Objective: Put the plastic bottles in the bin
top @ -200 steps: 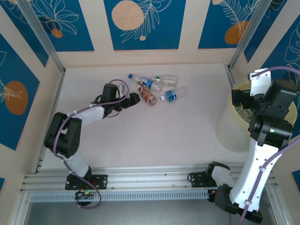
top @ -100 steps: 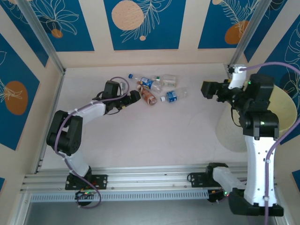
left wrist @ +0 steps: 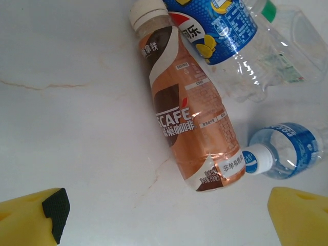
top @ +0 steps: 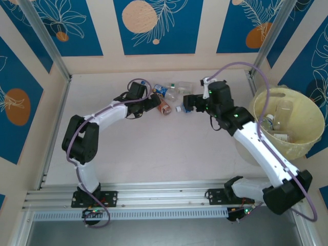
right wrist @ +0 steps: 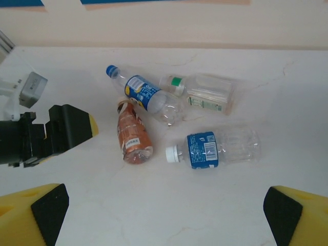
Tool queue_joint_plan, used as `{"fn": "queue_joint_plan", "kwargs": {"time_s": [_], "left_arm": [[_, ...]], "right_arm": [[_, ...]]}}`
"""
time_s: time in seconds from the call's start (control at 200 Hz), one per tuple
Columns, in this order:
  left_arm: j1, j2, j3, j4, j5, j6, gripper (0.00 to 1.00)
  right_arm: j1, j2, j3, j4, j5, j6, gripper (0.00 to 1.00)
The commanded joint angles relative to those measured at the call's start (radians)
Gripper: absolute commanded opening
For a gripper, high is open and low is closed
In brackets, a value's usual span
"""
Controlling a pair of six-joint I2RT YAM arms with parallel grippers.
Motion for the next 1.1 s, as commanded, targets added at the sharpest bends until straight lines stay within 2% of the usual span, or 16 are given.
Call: {"fn": "queue_joint_plan", "kwargs": {"time_s": [0.0,0.125,0.305,0.61,0.785,0.915,1.09], "left_arm": [[-0.018,0.049,0.063,-0.088,-0.11,-0.092,1.0],[-0.017,0.139,0.184,-0.16,-0.162,-0.126,1.0],[-0.017,0.291,0.404,-0.258,-0.155,-0.127,0.94],[-0.017,0.459,0.584,-0.311,-0.267,-0.229,0.83],[-0.016,0.545,0.685,-0.34,-0.265,-0.224,0.75],[-0.018,0.566,0.679,-0.339,-0.229,-0.231,0.72],[-0.021,0.54,0.602,-0.302,-0.185,-0.23,0.59]], "right_arm": [[0.013,0.047,0.004,0.054,0.15,0.076,1.0],[0.015,0.071,0.013,0.033,0.121,0.07,0.99],[0.008,0.02,-0.038,0.072,0.116,0.061,1.0],[-0.016,-0.042,-0.077,0.045,0.115,0.069,1.0],[-0.02,-0.046,-0.078,0.024,0.124,0.069,1.0],[-0.02,-0.049,-0.077,0.007,0.125,0.072,0.99],[-0.021,-0.059,-0.089,0.006,0.135,0.075,1.0]]}}
